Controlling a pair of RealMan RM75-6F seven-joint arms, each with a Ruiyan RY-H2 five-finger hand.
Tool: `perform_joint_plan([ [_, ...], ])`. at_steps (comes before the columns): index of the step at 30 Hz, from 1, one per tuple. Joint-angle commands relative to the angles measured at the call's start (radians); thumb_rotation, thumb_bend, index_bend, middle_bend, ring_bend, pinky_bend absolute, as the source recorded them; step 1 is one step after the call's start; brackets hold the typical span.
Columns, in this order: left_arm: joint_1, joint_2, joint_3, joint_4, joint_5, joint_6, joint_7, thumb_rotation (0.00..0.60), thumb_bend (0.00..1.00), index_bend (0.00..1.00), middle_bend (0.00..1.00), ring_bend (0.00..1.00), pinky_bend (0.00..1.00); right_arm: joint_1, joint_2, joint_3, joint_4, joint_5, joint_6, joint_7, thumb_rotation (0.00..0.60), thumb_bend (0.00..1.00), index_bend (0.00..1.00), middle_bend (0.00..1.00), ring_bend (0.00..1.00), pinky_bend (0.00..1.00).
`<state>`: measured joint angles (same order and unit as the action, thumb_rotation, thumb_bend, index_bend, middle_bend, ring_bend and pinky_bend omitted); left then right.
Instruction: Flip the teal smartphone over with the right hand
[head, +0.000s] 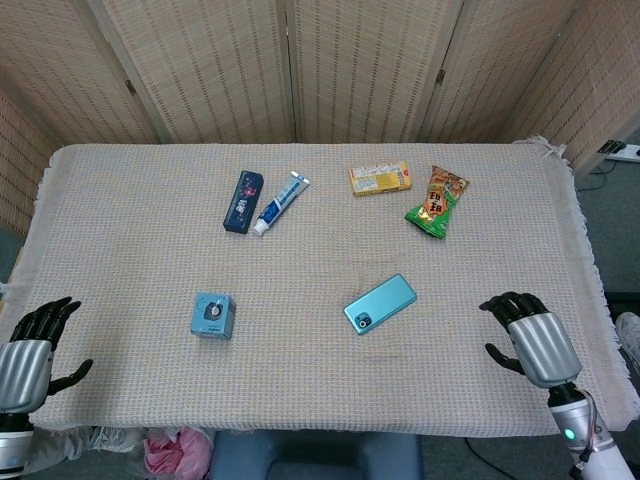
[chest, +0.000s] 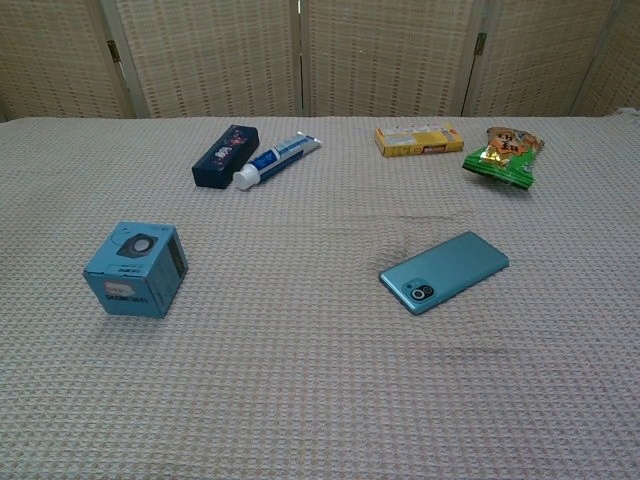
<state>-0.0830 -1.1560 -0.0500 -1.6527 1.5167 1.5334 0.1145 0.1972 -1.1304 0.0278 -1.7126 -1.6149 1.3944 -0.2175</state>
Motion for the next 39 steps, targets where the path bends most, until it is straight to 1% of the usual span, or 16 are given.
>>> perform_joint_plan([
  [1,0.004,0.001,0.002,0.002,0.0,0.004,-0.002,0.6,0.21,0.16,0.15,0.14,0.19,0.071,-0.05,0.03,0.019,0.019,-0.093,-0.056,0.6,0.15,0.32,0.32,0.27,0.29],
  [6,0.013,0.007,0.004,0.003,-0.001,0.014,-0.01,0.6,0.21,0.16,0.15,0.14,0.19,0.157,-0.128,0.053,0.058,0.06,-0.221,-0.111,0.6,0.15,0.32,0.3,0.25,0.29],
  [10,0.023,0.015,0.006,0.006,-0.005,0.023,-0.016,0.6,0.21,0.16,0.15,0.14,0.19,0.226,-0.212,0.08,0.132,0.109,-0.311,-0.155,0.6,0.12,0.32,0.29,0.21,0.29],
  [15,0.029,0.019,0.007,0.007,-0.009,0.026,-0.019,0.6,0.21,0.16,0.15,0.14,0.19,0.293,-0.304,0.098,0.237,0.149,-0.388,-0.156,0.6,0.09,0.32,0.29,0.15,0.29],
  [20,0.031,0.02,0.007,0.01,-0.013,0.024,-0.019,0.6,0.21,0.16,0.15,0.14,0.19,0.348,-0.38,0.106,0.329,0.18,-0.447,-0.159,0.6,0.07,0.32,0.29,0.14,0.28],
  [28,0.034,0.021,0.005,0.018,-0.021,0.02,-0.024,0.6,0.21,0.16,0.15,0.14,0.19,0.407,-0.466,0.105,0.441,0.204,-0.491,-0.171,0.6,0.07,0.31,0.29,0.14,0.28],
  [39,0.038,0.017,0.005,0.04,-0.028,0.016,-0.043,0.6,0.21,0.16,0.15,0.14,0.19,0.449,-0.518,0.09,0.52,0.215,-0.511,-0.179,0.6,0.07,0.32,0.31,0.14,0.28],
])
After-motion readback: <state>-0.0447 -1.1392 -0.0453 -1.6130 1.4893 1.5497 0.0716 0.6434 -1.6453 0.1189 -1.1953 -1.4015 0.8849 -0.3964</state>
